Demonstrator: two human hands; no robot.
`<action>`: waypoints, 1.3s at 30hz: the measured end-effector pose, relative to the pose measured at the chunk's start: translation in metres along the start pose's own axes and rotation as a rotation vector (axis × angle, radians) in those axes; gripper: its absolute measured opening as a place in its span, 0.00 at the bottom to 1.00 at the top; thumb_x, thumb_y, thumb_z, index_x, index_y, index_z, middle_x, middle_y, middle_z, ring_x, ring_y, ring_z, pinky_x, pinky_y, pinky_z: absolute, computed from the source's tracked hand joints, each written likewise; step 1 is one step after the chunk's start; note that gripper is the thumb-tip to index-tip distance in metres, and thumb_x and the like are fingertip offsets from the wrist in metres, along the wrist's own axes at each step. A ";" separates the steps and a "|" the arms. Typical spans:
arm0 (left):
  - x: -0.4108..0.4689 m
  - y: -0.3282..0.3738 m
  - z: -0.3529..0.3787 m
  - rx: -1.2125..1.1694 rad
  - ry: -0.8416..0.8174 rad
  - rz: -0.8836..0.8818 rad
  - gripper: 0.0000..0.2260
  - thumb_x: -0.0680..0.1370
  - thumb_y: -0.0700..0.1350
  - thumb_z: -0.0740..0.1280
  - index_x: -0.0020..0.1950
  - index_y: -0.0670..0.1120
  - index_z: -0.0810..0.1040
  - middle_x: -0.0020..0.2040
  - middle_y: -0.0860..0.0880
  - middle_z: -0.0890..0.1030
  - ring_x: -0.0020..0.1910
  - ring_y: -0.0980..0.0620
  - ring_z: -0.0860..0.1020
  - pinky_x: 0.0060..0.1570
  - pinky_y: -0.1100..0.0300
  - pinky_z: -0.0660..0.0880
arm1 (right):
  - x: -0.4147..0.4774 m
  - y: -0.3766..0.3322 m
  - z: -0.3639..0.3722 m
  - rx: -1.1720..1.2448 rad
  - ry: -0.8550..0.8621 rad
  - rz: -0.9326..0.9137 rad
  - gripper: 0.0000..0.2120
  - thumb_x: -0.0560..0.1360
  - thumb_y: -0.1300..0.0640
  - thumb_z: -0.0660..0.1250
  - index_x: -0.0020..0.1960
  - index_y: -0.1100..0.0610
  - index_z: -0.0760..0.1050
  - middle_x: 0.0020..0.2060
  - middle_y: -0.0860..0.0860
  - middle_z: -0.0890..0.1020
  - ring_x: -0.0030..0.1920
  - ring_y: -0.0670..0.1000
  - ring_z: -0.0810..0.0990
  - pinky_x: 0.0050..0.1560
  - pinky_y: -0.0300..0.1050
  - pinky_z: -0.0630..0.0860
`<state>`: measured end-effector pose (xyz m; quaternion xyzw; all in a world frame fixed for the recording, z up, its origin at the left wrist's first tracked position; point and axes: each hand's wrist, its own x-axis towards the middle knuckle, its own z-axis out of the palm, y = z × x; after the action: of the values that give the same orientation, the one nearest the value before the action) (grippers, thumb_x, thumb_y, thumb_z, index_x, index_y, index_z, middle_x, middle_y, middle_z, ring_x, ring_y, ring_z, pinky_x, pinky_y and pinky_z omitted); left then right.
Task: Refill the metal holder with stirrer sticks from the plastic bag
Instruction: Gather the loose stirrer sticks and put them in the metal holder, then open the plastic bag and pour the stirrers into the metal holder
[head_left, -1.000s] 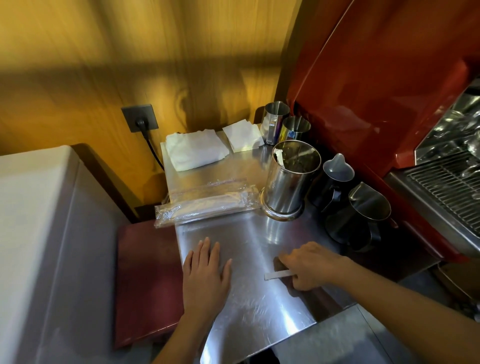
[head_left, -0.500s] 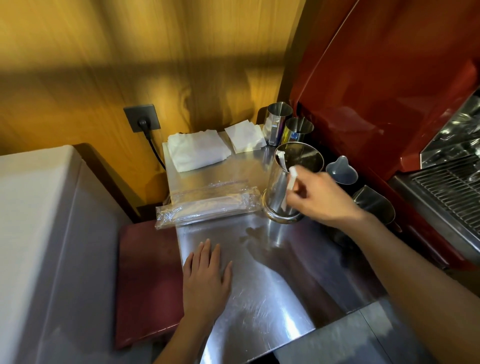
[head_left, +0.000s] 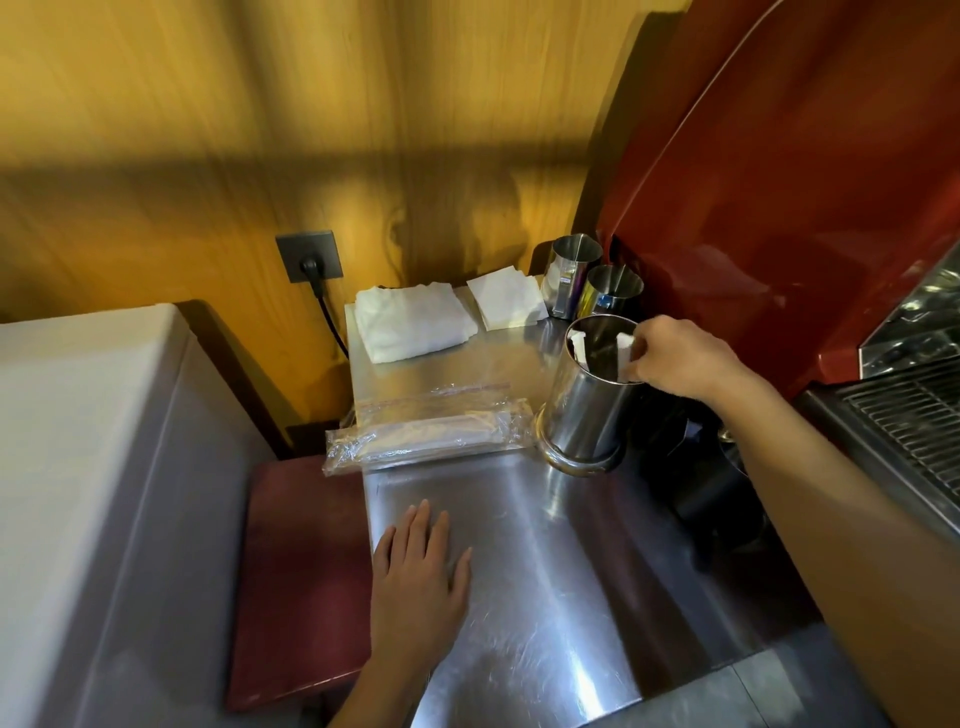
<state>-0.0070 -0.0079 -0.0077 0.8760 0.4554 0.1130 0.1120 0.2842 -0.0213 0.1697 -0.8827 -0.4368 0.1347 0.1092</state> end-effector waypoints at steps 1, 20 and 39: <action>0.000 0.000 0.000 0.000 -0.001 -0.001 0.22 0.74 0.54 0.55 0.59 0.43 0.78 0.61 0.42 0.80 0.62 0.44 0.76 0.61 0.46 0.72 | 0.003 0.000 -0.003 0.019 -0.032 0.007 0.04 0.68 0.58 0.70 0.40 0.55 0.75 0.38 0.53 0.79 0.39 0.53 0.76 0.37 0.47 0.71; 0.080 -0.003 -0.035 -0.146 0.135 0.022 0.10 0.76 0.45 0.63 0.56 0.44 0.77 0.53 0.45 0.81 0.53 0.44 0.77 0.55 0.52 0.70 | -0.002 -0.079 0.099 0.199 -0.021 -0.505 0.05 0.73 0.57 0.63 0.48 0.55 0.75 0.43 0.52 0.80 0.45 0.54 0.77 0.46 0.49 0.75; 0.138 -0.033 -0.029 0.273 -0.053 0.216 0.17 0.69 0.51 0.69 0.54 0.45 0.75 0.54 0.44 0.76 0.57 0.44 0.73 0.68 0.47 0.60 | 0.056 -0.084 0.171 -0.283 -0.235 -0.689 0.16 0.68 0.51 0.64 0.54 0.54 0.69 0.56 0.53 0.75 0.60 0.56 0.70 0.60 0.52 0.63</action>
<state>0.0356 0.1271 0.0235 0.9295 0.3667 0.0382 -0.0086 0.1975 0.0858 0.0275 -0.6692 -0.7314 0.1289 -0.0258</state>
